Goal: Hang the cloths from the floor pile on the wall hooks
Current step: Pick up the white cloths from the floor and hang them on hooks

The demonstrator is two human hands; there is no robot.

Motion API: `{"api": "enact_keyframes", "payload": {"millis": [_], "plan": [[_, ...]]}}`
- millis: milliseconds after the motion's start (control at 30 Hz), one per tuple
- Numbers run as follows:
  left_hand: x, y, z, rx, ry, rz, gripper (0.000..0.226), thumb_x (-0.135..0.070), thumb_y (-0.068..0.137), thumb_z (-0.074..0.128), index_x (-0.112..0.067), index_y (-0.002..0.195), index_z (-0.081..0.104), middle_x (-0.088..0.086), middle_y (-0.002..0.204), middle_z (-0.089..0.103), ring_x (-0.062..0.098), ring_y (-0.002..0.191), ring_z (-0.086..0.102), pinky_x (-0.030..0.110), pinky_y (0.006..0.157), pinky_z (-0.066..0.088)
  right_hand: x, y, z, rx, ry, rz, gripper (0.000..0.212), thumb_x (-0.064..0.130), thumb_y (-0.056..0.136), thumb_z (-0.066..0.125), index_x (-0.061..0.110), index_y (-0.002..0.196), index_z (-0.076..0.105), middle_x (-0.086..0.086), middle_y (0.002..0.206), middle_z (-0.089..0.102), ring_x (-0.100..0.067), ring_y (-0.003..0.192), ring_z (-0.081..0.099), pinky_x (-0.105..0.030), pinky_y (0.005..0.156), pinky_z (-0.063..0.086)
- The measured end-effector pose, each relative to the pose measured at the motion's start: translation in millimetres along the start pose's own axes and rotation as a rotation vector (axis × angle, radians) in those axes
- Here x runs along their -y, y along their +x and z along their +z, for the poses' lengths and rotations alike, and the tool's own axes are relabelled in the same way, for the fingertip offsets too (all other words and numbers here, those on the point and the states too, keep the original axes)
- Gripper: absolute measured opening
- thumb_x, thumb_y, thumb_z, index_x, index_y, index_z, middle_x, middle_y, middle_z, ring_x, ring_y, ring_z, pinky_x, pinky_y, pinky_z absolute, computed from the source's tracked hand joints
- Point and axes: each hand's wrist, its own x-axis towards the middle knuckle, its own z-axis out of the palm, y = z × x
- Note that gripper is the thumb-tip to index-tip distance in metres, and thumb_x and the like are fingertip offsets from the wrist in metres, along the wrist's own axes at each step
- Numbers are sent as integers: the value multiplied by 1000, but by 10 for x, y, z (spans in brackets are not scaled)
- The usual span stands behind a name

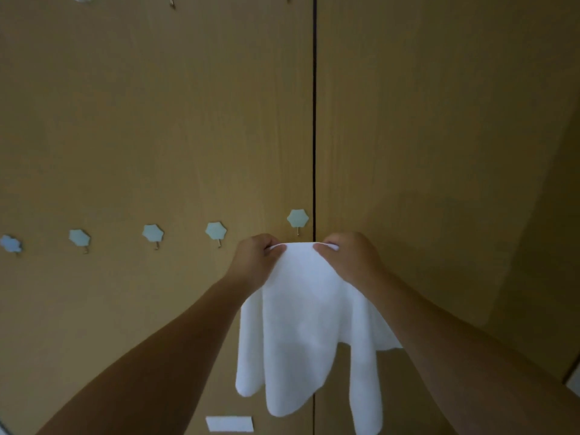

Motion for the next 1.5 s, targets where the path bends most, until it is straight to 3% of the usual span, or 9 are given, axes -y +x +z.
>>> {"api": "enact_keyframes", "payload": {"millis": [200,300,567,767,967,1067,1300,1400,1500], "plan": [[74,603,259,-95,-13,-26,12,-20,91,57,-19,81,63,-7,76,59,8,72,52,16,59,37,-241,576,199,-40,-25,41,30,37,92,54,13,82,68,-5,76,67,-23,74,61,-32,67,47],[134,835,369,-144,-41,-53,11,-20,91,57,-19,81,62,-9,74,57,4,70,50,15,59,36,-323,775,324,-58,-8,42,27,30,94,52,9,89,67,-5,81,67,-22,74,58,-28,62,38],[394,993,666,-250,-98,-73,20,-26,90,60,-12,75,60,-2,65,58,9,61,51,22,56,40,-635,992,721,-362,49,-144,9,13,86,64,7,80,63,-7,57,57,-16,50,42,-24,51,31],[578,955,803,-277,-93,-53,24,-23,88,63,-15,66,58,-8,54,50,7,53,46,23,53,37,-826,930,975,-469,82,-196,7,9,81,65,7,74,66,-3,58,60,-1,62,37,-12,55,27],[711,843,971,-233,-183,-122,20,-20,88,63,-15,69,64,-6,56,55,3,52,46,12,51,37,-987,755,1175,-274,185,-154,17,16,90,55,7,88,70,-4,72,68,0,65,48,3,64,34],[750,775,1046,-181,-249,-150,18,-18,88,63,-15,71,67,-3,61,61,5,56,50,16,54,40,-1008,678,1237,-146,232,-143,23,13,94,53,6,108,69,-4,97,71,-5,85,59,2,76,37],[832,709,995,-12,-47,-93,21,-10,86,60,-12,68,71,2,63,65,16,60,57,30,58,44,-1004,548,1208,224,161,-102,43,9,96,43,20,137,48,-3,117,65,-13,104,61,-24,91,49],[811,642,895,2,35,-91,25,-15,88,56,-20,65,64,-8,62,60,5,59,52,19,56,38,-1033,532,1085,249,1,-138,35,7,95,43,15,125,59,-5,106,67,-14,90,60,-22,77,46],[713,576,766,-16,89,-83,21,-18,90,51,-16,79,70,-6,76,67,9,69,61,15,60,43,-1100,486,896,264,-48,-106,26,2,90,44,4,99,69,-13,93,67,-26,86,63,-37,76,50]]}}
